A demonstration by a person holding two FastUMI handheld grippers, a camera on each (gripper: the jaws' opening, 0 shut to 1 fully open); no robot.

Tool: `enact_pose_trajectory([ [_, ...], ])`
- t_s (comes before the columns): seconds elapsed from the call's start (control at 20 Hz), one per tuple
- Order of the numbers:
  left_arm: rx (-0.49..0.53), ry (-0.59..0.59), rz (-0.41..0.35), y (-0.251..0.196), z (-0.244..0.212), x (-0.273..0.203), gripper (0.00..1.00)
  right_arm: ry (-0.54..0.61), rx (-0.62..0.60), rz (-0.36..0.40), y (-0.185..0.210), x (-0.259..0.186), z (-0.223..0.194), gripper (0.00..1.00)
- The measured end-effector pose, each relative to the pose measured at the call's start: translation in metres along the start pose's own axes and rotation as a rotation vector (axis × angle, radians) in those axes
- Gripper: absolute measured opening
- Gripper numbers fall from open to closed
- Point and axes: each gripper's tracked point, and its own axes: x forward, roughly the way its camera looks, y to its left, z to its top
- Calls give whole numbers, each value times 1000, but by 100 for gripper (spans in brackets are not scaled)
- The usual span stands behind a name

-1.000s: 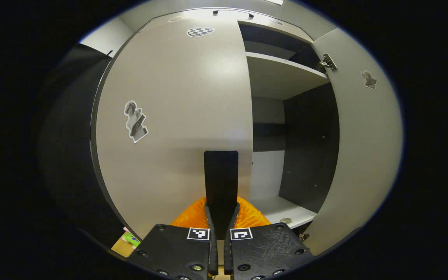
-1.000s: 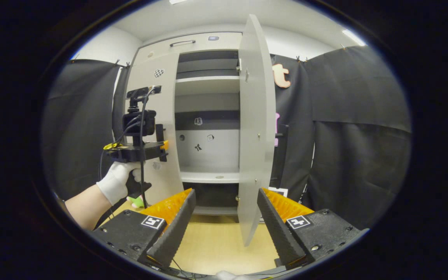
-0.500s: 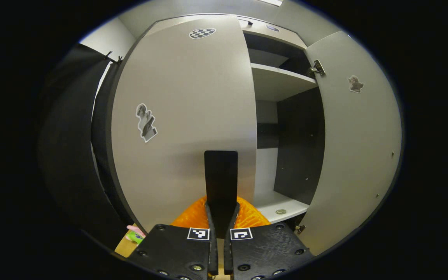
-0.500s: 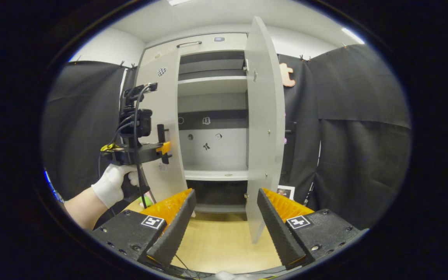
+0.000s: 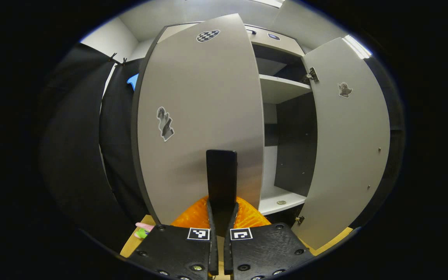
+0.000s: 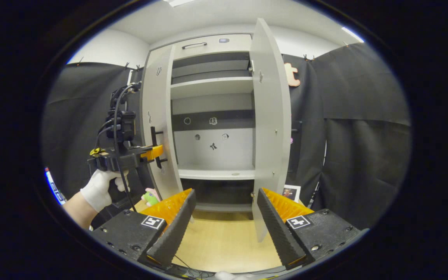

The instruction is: Open the right door of the double-door shoe cabinet with the right hand, and open the left door with the left hand.

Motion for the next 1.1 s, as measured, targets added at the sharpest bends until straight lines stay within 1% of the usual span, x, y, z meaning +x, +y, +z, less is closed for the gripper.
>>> enact_pose_trajectory([
  [0.2,-2,-10,30,10,0,-13,5,-5,-7,15,10,-14,-4,99],
  [0.4,0,-13,52,21,0,-25,5,3,-9,34,15,-13,-6,99],
  [0.7,22,-28,85,38,-1,-38,4,20,-17,78,34,-9,-12,99],
  [0.95,16,-30,108,48,-3,-43,4,25,-14,95,39,-6,-13,99],
  [1.0,17,-34,115,49,-4,-45,4,25,-13,97,40,-6,-13,97],
  [1.1,29,-35,127,55,-4,-47,4,27,-14,101,41,-6,-13,99],
])
